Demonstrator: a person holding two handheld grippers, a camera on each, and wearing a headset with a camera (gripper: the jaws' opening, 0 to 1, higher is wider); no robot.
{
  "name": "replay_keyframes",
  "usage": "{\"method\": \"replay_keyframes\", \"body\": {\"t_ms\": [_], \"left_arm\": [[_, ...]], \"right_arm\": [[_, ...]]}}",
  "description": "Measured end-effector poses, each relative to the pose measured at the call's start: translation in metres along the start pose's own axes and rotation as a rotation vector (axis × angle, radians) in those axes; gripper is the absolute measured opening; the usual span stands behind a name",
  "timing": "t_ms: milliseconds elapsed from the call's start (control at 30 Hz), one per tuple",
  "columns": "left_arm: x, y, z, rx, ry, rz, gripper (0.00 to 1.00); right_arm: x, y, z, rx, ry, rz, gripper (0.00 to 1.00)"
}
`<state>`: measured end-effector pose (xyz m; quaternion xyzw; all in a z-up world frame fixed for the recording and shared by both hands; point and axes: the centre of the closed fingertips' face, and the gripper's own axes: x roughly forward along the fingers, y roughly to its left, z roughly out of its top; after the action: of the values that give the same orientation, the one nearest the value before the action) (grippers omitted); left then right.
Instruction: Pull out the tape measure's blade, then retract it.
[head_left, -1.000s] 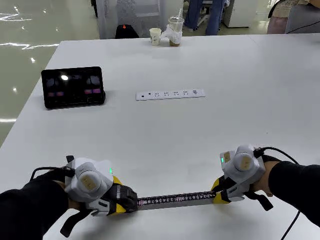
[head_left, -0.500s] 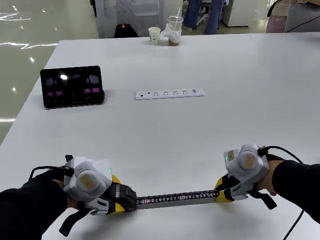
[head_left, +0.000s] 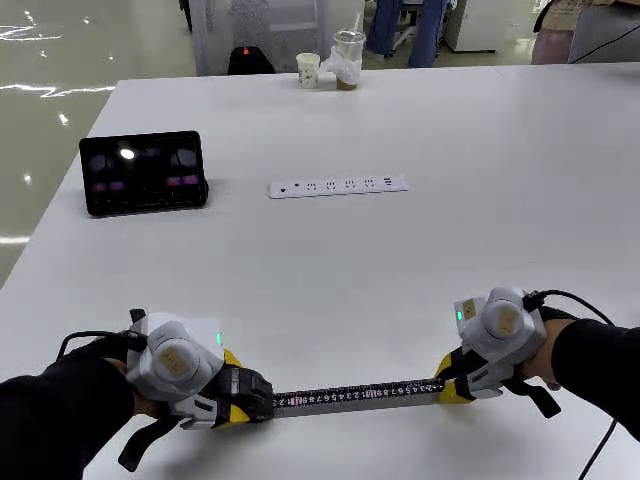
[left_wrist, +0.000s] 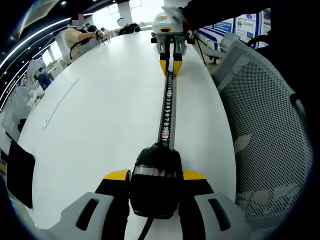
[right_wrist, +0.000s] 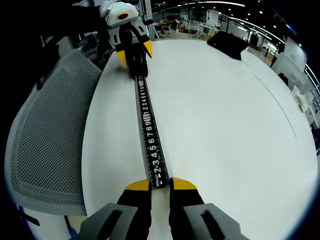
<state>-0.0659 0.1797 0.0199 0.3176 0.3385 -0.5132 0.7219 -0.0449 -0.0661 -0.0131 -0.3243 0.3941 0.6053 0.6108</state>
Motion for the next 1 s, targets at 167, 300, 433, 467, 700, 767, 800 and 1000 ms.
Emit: {"method": "replay_keyframes", "body": {"t_ms": [167,300,433,467,700,767,800,1000], "left_arm": [[0.0000,0.0002,0.0001,0.000,0.000,0.000,0.32],[-0.0001,0.0004,0.0002,-0.003,-0.002,0.003,0.32],[0.0011,0.0006,0.0002,-0.004,-0.003,0.004,0.32],[0.0013,0.0006,0.0003,-0.004,-0.002,0.004,0.32],[0.0028,0.0013,0.0004,-0.015,0.012,0.016,0.33],[0.0038,0.0025,0.0005,-0.031,0.017,0.023,0.33],[0.0041,0.0036,0.0003,-0.045,0.019,0.025,0.33],[0.0032,0.0025,-0.0009,-0.045,0.042,0.012,0.33]], "right_arm": [[-0.0004,0.0001,0.0002,0.003,-0.001,-0.007,0.10],[-0.0001,-0.0005,0.0003,-0.002,-0.001,-0.011,0.10],[0.0003,0.0003,0.0008,-0.001,0.002,-0.014,0.11],[0.0002,0.0004,0.0007,-0.001,0.002,-0.013,0.11],[0.0019,0.0002,0.0021,-0.015,0.044,-0.011,0.12],[0.0026,-0.0007,0.0016,-0.019,0.066,-0.025,0.12],[0.0025,-0.0010,0.0009,-0.036,0.075,-0.030,0.12],[0.0018,-0.0008,0.0011,-0.045,0.080,-0.036,0.13]]}}
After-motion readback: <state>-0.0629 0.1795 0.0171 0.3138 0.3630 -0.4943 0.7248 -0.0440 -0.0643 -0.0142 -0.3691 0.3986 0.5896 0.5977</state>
